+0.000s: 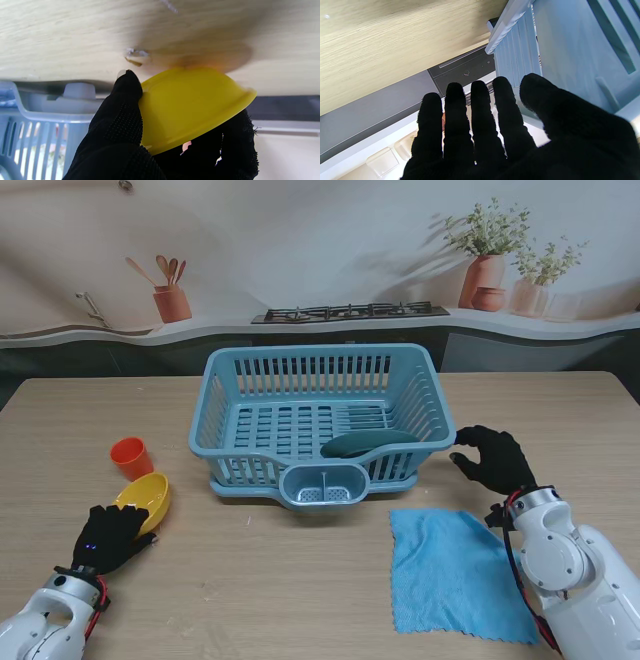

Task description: Clear dishes and wipe the table

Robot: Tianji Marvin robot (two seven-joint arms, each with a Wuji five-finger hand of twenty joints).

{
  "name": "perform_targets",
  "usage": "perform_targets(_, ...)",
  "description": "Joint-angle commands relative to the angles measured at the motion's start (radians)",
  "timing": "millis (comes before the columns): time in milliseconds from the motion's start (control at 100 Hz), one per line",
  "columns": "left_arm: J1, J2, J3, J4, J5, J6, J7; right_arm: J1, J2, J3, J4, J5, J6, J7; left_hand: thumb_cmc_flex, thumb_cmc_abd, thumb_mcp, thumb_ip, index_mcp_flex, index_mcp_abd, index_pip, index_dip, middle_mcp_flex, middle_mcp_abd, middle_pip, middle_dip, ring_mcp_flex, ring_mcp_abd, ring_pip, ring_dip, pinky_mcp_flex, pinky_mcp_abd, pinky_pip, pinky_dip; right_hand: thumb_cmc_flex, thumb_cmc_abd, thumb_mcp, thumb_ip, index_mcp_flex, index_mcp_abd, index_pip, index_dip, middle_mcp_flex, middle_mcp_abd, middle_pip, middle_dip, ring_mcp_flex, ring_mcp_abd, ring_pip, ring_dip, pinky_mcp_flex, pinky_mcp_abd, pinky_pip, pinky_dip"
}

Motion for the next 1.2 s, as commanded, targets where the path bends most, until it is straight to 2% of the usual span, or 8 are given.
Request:
perform_targets(0,-0.001,0.007,-0.008,-0.009,0.017,-0.01,0.008,-0.003,-0.002,-0.002,-0.003,0.0,-0.001,0.015,0.163,0.036,0.173,0.014,0.018,-0.099,0.138,0.024,0.034,0.062,0.055,0.037,0.059,0.079,0.057,0.043,0.064,0.069,0.067,0.041,-0.029,-0.015,0.006,0.034,0.006,-0.004,-0.004,0.011,-0.021,-0.016,-0.013,-0.007,-0.017,-0.024,-0.008,-0.015,-0.005,-0.032,-0.011,0.014)
perform_targets(160,0.012,0.008,-0.029,-0.044,0.043,-0.021,0.017,-0.003,-0.002,-0.003,-0.003,0.002,-0.001,0.017,0.136,0.01,0.241,-0.004,0.019,-0.077,0.18,0.068,0.061,0.098,0.183,0.057,0.171,0.08,0.185,0.139,0.208,0.126,0.147,0.098,-0.029,-0.013,0.004,0.034,0.006,-0.006,-0.005,0.011,-0.02,-0.017,-0.014,-0.007,-0.016,-0.023,-0.007,-0.015,-0.004,-0.032,-0.011,0.014)
perform_targets(330,0.02,0.007,-0.044,-0.079,0.052,-0.025,0.005,-0.005,-0.002,-0.003,-0.004,0.006,-0.001,0.019,0.119,-0.009,0.283,-0.014,0.024,-0.058,0.201,0.099,0.08,0.126,0.261,0.058,0.26,0.062,0.277,0.2,0.337,0.139,0.24,0.127,-0.029,-0.013,0.001,0.034,0.009,-0.005,-0.004,0.012,-0.018,-0.015,-0.014,-0.007,-0.014,-0.023,-0.007,-0.014,-0.004,-0.032,-0.01,0.015)
perform_targets(540,0.016,0.005,-0.059,-0.1,0.042,-0.048,-0.005,-0.005,-0.002,-0.003,-0.004,0.008,-0.002,0.02,0.097,-0.026,0.321,-0.025,0.037,-0.055,0.201,0.106,0.096,0.135,0.285,0.054,0.302,0.058,0.315,0.231,0.388,0.139,0.29,0.141,-0.029,-0.013,0.002,0.035,0.01,-0.007,-0.005,0.012,-0.016,-0.016,-0.015,-0.007,-0.012,-0.023,-0.007,-0.014,-0.003,-0.033,-0.01,0.014)
perform_targets(860,0.022,0.001,-0.093,-0.148,0.017,-0.089,-0.056,-0.005,-0.003,-0.002,-0.003,0.012,-0.005,0.018,0.085,-0.022,0.326,-0.031,0.04,-0.067,0.197,0.126,0.094,0.148,0.333,0.067,0.35,0.033,0.403,0.287,0.45,0.101,0.38,0.191,-0.029,-0.013,0.001,0.035,0.011,-0.007,-0.006,0.012,-0.017,-0.017,-0.016,-0.007,-0.013,-0.023,-0.008,-0.014,-0.004,-0.031,-0.01,0.014)
perform_targets(980,0.024,-0.002,-0.1,-0.173,-0.011,-0.103,-0.094,-0.005,-0.003,-0.002,-0.003,0.013,-0.006,0.018,0.086,-0.021,0.323,-0.03,0.039,-0.066,0.197,0.127,0.094,0.15,0.339,0.068,0.356,0.031,0.41,0.292,0.46,0.096,0.391,0.195,-0.029,-0.013,0.001,0.035,0.011,-0.007,-0.006,0.012,-0.016,-0.017,-0.016,-0.007,-0.013,-0.023,-0.008,-0.014,-0.004,-0.031,-0.01,0.014)
perform_targets(1190,0.013,-0.006,-0.11,-0.195,-0.041,-0.131,-0.117,-0.006,-0.003,0.0,-0.004,0.015,-0.007,0.018,0.086,-0.021,0.319,-0.03,0.041,-0.063,0.197,0.127,0.095,0.153,0.343,0.07,0.362,0.028,0.414,0.296,0.468,0.095,0.397,0.196,-0.029,-0.014,0.002,0.035,0.011,-0.006,-0.007,0.012,-0.016,-0.017,-0.016,-0.007,-0.013,-0.023,-0.009,-0.014,-0.004,-0.031,-0.011,0.014)
